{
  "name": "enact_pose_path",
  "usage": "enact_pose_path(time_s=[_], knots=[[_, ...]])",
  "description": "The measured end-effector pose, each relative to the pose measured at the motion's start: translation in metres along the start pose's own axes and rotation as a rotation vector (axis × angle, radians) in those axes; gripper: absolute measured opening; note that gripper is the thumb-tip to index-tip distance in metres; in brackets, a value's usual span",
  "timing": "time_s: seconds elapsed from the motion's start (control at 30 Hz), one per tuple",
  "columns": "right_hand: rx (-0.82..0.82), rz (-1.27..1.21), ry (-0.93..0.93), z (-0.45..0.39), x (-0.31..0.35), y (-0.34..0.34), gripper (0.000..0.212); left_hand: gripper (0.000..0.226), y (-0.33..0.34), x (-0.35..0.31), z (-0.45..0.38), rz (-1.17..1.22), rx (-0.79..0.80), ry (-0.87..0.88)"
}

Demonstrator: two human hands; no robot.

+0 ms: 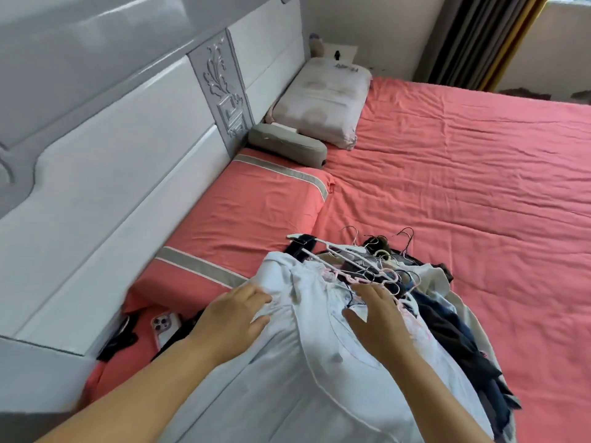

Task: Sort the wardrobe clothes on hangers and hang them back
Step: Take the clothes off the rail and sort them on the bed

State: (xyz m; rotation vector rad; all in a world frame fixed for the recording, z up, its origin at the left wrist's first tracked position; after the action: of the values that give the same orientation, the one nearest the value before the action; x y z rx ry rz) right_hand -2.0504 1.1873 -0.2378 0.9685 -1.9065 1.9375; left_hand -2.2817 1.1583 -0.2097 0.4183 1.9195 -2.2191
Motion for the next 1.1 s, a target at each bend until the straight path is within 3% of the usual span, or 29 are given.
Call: enact_pose_path(time_s=[0.2, 0.4, 0.53, 0.87, 0.97, 1.1], knots=[[0.047, 0.062, -0.409, 0.004, 0.141, 0.046, 0.043, 0.050, -0.042, 0.087, 0.081, 0.023, -0.064, -0.198], [0.169, 0.018, -0.754, 0.051, 0.300, 0.119, 0.040, 0.053, -0.085, 0.173, 0.231, 0.024, -0.210, -0.469], [0.280, 0.016, -0.978, 0.112, 0.395, 0.170, 0.036, 0.037, -0.095, 0.219, 0.349, 0.069, -0.267, -0.663], [0.600, -0.133, -1.449, 0.329, 0.604, 0.283, 0.044, 0.034, -0.091, 0.279, 0.682, 0.045, -0.314, -1.169], [0.682, -0.151, -1.595, 0.393, 0.652, 0.303, 0.043, 0.040, -0.092, 0.277, 0.770, 0.042, -0.414, -1.357], [0.763, -0.210, -1.794, 0.467, 0.714, 0.315, 0.042, 0.073, -0.096, 0.258, 0.870, 0.054, -0.609, -1.610]])
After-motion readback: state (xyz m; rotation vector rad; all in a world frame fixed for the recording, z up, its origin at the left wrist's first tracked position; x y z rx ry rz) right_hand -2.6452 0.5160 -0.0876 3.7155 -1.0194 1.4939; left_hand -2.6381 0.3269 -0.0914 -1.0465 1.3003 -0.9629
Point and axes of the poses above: each hand's wrist, its own z-axis away from the middle knuckle, its own y-axis out of the palm, x = y × z, the point moved 8 cm from there along -z, towards the middle knuckle, and after that the axes turned 11 degrees about -y, right-handed, at the moved point
